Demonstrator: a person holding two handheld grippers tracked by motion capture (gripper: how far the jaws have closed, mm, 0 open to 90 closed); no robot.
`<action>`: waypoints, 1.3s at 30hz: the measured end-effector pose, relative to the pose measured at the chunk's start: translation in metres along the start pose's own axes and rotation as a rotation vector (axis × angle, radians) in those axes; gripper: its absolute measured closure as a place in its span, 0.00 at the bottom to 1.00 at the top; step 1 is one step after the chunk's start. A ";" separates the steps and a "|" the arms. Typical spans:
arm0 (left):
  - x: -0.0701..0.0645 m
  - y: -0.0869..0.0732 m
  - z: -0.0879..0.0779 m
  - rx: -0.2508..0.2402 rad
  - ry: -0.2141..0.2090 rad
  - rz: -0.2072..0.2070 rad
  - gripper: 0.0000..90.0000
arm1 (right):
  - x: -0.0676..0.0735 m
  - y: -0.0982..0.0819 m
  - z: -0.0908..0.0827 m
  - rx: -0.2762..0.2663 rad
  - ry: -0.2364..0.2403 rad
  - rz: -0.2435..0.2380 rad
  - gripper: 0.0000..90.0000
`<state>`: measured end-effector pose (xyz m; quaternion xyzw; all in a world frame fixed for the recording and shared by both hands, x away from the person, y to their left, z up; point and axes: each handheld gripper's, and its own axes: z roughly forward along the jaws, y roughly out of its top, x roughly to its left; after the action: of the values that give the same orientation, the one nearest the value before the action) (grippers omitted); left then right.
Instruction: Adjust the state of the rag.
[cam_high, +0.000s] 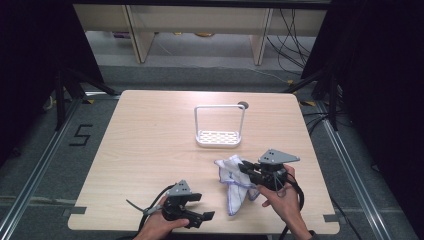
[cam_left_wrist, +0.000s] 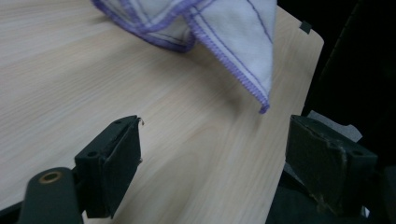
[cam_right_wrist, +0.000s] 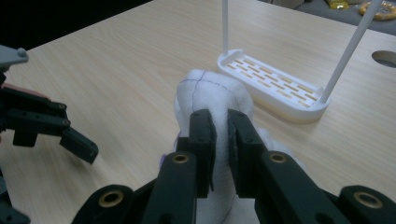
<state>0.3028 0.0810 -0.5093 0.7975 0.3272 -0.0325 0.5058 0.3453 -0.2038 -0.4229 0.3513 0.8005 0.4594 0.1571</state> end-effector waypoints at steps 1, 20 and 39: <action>-0.002 0.001 0.003 0.009 -0.012 -0.003 0.20 | 0.001 0.000 0.000 0.001 0.007 0.019 0.90; -0.018 0.015 0.044 -0.014 -0.106 0.011 0.39 | 0.010 0.010 -0.007 -0.067 0.024 0.016 0.90; -0.021 0.043 -0.064 -0.145 -0.024 0.201 0.97 | 0.023 0.027 -0.012 -0.098 0.107 0.017 0.90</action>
<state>0.2926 0.1124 -0.4359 0.7871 0.2412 0.0326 0.5668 0.3334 -0.1859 -0.3927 0.3248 0.7813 0.5176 0.1275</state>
